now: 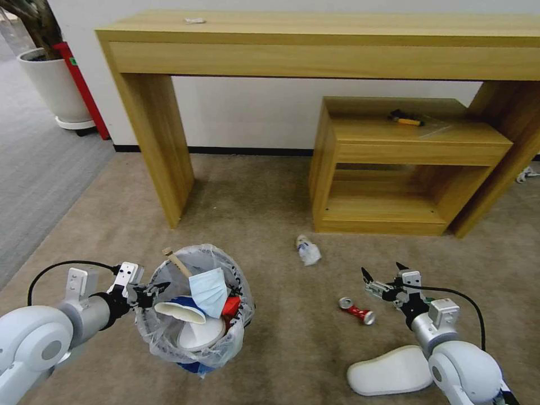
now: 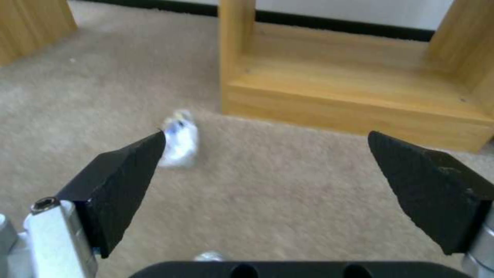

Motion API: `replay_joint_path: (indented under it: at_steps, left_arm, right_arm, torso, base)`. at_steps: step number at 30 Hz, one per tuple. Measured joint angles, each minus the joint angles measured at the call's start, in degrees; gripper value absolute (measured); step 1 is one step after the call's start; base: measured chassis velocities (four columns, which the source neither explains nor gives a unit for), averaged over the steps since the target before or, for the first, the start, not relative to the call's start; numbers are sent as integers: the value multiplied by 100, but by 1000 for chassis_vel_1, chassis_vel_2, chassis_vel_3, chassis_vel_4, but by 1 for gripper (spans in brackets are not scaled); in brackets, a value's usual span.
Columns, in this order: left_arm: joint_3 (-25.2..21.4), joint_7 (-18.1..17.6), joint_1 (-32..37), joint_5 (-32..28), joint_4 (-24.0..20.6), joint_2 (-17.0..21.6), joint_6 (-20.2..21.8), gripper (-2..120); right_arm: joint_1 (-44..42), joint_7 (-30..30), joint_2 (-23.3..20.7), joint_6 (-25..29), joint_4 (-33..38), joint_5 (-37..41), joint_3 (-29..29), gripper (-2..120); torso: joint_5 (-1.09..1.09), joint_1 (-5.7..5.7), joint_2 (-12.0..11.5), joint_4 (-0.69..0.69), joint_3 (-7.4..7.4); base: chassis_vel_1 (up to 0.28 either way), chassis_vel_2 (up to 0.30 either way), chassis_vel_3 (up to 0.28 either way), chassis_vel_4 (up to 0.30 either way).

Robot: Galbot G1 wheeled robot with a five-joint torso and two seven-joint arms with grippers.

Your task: Pick up the trash bin and place the garbage on the floor into it.

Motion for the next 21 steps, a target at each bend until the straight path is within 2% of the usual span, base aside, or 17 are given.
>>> replay_joint_path:
  at_steps: [6, 8, 10, 11, 12, 13, 16, 21]
  left_arm:
    - [1, 14, 27, 20, -14, -32, 0, 0]
    - [-2, 13, 46, 31, -21, -41, 0, 0]
    - [-2, 13, 48, 32, -21, -42, 0, 0]
    - [-14, 10, 66, 40, -35, -44, 0, 0]
    - [-19, 9, 71, 40, -41, -44, 0, 0]
    - [-19, 9, 71, 40, -41, -44, 0, 0]
    - [-18, 5, 57, 39, -41, -53, 0, 0]
    - [58, -6, 35, 48, -26, -88, 0, 0]
  right_arm:
    - [188, -689, -219, 143, -614, 140, -70, 100]
    - [321, -1417, -349, 198, -1093, 58, -76, 100]
    - [335, -1480, -359, 210, -1145, 36, -76, 100]
    - [489, -2104, -423, 353, -1621, -290, -77, 100]
    - [571, -2377, -465, 398, -1851, -418, -94, 100]
    - [571, -2377, -465, 398, -1851, -418, -94, 100]
    - [858, -2957, -654, 438, -2590, -551, -332, 100]
    - [1286, -3330, -719, 661, -3261, -831, -646, 100]
  torso:
    - [3, 0, 0, -1, 0]
    - [-2, 0, 0, 0, 0]
    - [-3, 0, 0, 1, 0]
    - [1, 0, 0, 1, 0]
    - [4, 0, 0, 2, 0]
    - [4, 0, 0, 2, 0]
    - [2, 0, 0, 1, 0]
    - [1, 0, 0, -1, 0]
  base:
    - [-115, -145, 126, 123]
    - [-11, -28, 1, 8]
    - [0, 0, 0, 0]
    - [51, 38, -33, -22]
    - [0, 0, 0, 0]
    - [0, 0, 0, 0]
    - [0, 0, 0, 0]
    - [0, 0, 0, 0]
